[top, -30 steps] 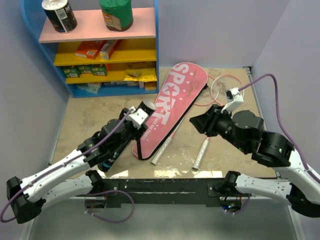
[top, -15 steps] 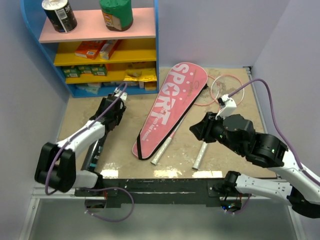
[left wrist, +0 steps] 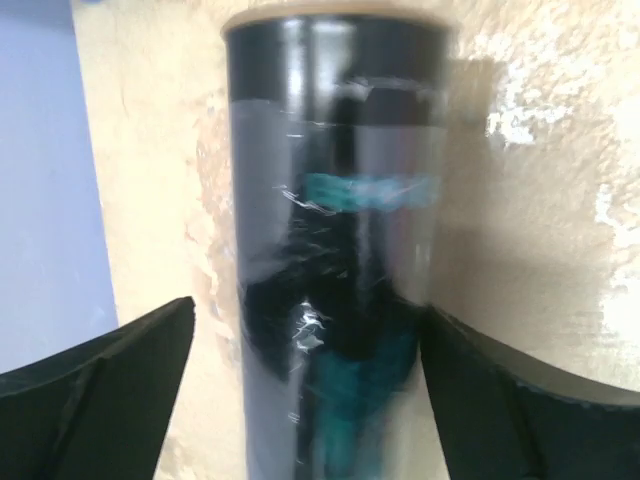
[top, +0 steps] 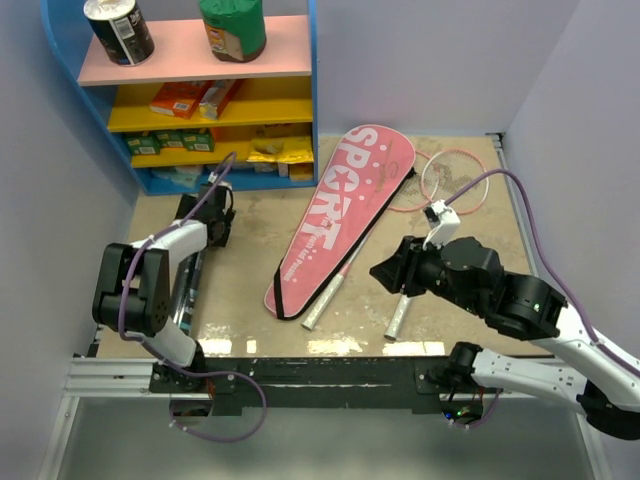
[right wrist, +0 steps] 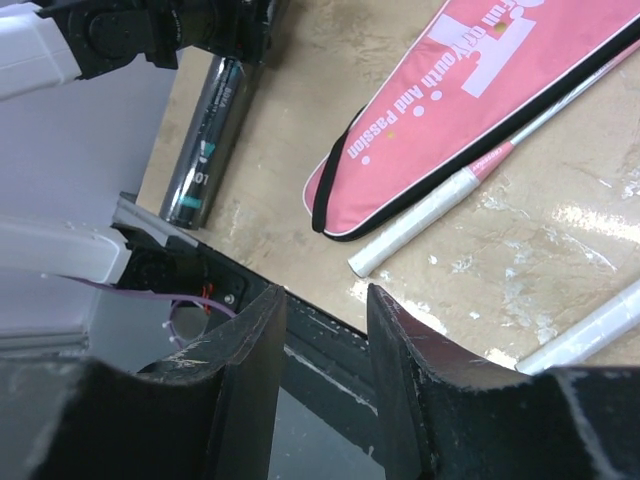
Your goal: Pack up the badminton gear
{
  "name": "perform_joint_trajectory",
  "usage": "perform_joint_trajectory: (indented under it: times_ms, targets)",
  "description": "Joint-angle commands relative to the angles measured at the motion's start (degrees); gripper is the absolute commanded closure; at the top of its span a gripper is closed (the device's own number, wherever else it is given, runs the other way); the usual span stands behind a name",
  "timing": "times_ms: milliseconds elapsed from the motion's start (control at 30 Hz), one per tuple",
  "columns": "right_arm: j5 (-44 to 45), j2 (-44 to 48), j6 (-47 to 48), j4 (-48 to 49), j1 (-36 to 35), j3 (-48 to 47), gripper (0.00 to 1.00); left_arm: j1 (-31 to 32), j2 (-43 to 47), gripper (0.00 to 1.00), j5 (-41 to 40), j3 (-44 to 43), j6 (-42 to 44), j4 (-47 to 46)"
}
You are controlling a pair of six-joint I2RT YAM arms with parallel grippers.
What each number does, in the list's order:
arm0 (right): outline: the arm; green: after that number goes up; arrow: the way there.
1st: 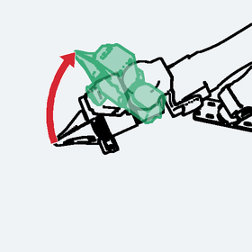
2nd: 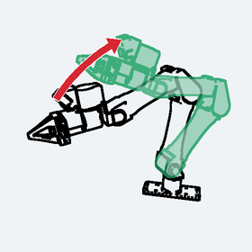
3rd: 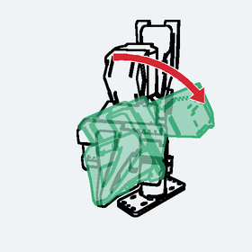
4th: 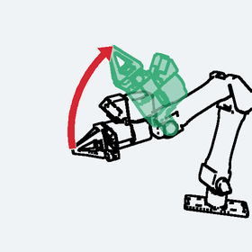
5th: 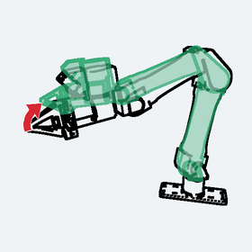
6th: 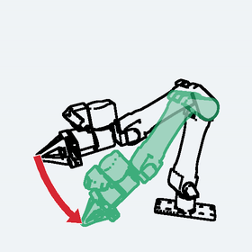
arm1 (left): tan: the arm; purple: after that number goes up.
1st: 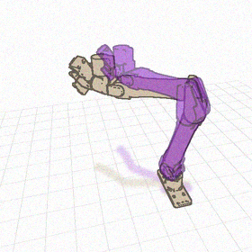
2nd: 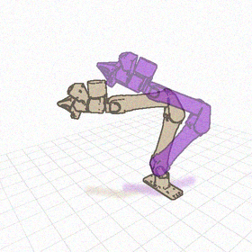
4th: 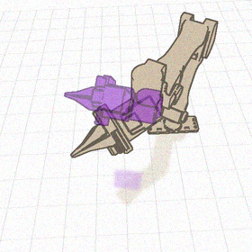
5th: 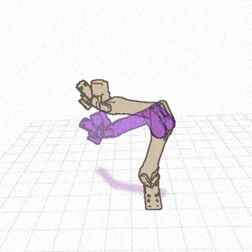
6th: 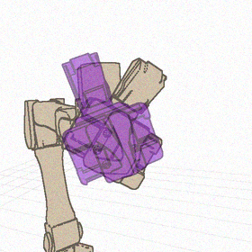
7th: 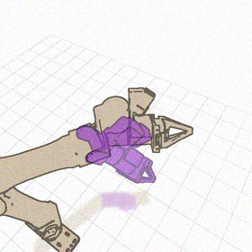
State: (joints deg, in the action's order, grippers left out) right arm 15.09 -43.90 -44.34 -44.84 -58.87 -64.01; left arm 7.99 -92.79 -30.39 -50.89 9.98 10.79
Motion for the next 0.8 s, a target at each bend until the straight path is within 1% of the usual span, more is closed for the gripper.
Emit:
perform_joint_trajectory:
  times_ms: [0,100,233,333,367,433,467,533,567,600,633,700,733,767]
  targets:
    - [-0.9,2.1,-0.8,1.9,-0.2,0.7,0.57,-0.3,1.4,0.00,-4.4,-2.7,0.8,-4.5]
    - [-1.4,2.6,-1.0,1.9,-0.2,1.6,0.56,-0.3,5.1,0.00,-4.6,-3.7,2.2,-6.0]
    - [-2.4,1.7,-1.3,2.8,-0.2,2.9,0.55,0.5,11.7,0.00,-0.3,-6.2,2.9,-5.7]
    - [-1.5,1.1,-1.4,3.4,-0.2,3.8,0.54,4.6,16.4,0.00,2.7,-6.5,4.3,-4.7]
    - [-1.0,0.5,-1.3,3.5,-0.2,4.1,0.53,8.2,17.2,0.00,2.1,-6.6,4.6,-4.7]
    - [-0.2,-0.1,-1.4,3.7,-0.3,4.2,0.52,11.9,18.4,0.00,1.0,-7.4,4.4,-2.4]
    - [-0.1,-1.2,-1.3,3.9,-0.2,4.2,0.51,14.6,19.0,0.00,1.7,-7.6,1.8,-1.3]
    - [1.0,-2.2,-1.3,3.5,-0.2,3.9,0.49,17.5,21.8,0.00,5.9,-7.5,-1.2,0.7]
    - [1.9,-2.5,-1.2,3.3,-0.2,3.9,0.48,18.8,24.0,0.00,7.6,-7.2,-4.1,1.1]
    - [2.8,-3.1,-1.3,3.0,-0.2,3.9,0.47,20.6,24.8,0.00,8.2,-6.9,-5.7,1.6]
    - [4.8,-3.5,-1.4,2.8,-0.1,3.9,0.44,24.8,25.4,0.00,8.3,-7.1,-7.5,2.2]
    - [6.5,-4.3,-1.9,2.1,-0.1,4.1,0.42,30.3,25.2,0.00,8.2,-7.3,-11.3,3.0]
    - [7.3,-4.4,-2.2,2.0,0.0,4.2,0.41,35.7,24.2,0.00,6.7,-8.2,-12.3,3.2]
    - [8.4,-4.7,-2.2,1.6,0.2,4.2,0.40,38.3,21.3,0.00,6.3,-8.8,-13.2,3.9]
